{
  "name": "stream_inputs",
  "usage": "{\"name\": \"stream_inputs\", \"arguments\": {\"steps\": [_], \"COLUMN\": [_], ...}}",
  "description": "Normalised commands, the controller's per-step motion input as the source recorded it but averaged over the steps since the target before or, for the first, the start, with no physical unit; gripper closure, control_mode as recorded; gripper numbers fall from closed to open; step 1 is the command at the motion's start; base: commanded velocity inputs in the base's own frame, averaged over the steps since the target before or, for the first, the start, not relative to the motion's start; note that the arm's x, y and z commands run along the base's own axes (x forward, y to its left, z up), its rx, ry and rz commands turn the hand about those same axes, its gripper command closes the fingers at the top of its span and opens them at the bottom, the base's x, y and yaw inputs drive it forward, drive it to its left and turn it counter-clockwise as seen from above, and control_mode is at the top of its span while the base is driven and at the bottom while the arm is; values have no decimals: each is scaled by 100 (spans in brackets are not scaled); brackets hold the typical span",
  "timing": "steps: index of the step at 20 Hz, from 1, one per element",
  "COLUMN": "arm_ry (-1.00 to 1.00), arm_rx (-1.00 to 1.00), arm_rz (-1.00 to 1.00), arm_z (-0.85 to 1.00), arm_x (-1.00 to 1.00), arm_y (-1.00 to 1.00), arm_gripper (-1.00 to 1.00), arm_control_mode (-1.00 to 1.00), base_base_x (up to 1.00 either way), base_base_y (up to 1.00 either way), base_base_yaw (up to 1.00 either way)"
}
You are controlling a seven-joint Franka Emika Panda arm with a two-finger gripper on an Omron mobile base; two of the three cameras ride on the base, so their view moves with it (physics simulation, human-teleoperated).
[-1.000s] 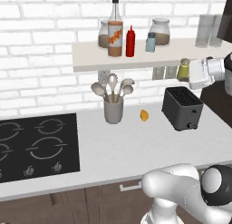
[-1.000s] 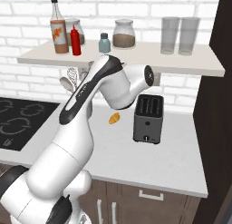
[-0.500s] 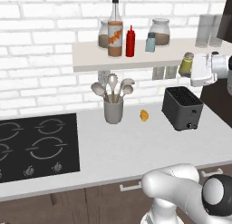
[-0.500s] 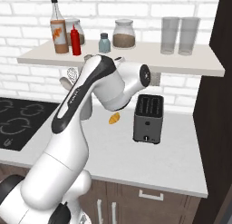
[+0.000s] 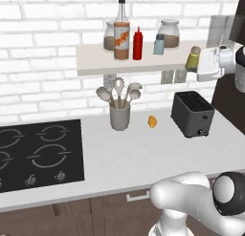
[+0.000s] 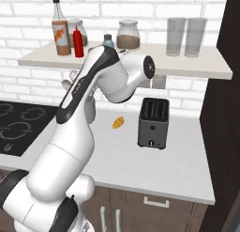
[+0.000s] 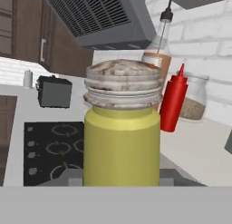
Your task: Put the shaker and condiment bottle from the counter next to their counterparts in the cabinet.
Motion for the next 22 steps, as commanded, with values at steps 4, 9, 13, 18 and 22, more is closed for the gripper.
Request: {"name": "stream_inputs", "arguments": {"steps": [4, 9, 13, 18, 22], "arm_ry": [2, 2, 0, 0, 0], "arm_rx": [0, 0, 0, 0, 0], "arm_rz": [0, 0, 0, 0, 0], "arm_z": [3, 0, 0, 0, 0], "arm_x": [14, 22, 15, 18, 23], "arm_y": [0, 0, 0, 0, 0], "arm_gripper": [100, 100, 100, 100, 100], "arm_control_mode": [-100, -100, -100, -100, -100], "base_base_x": [0, 0, 0, 0, 0], "base_base_y": [0, 0, 0, 0, 0], "base_base_yaw": [0, 0, 0, 0, 0]}}
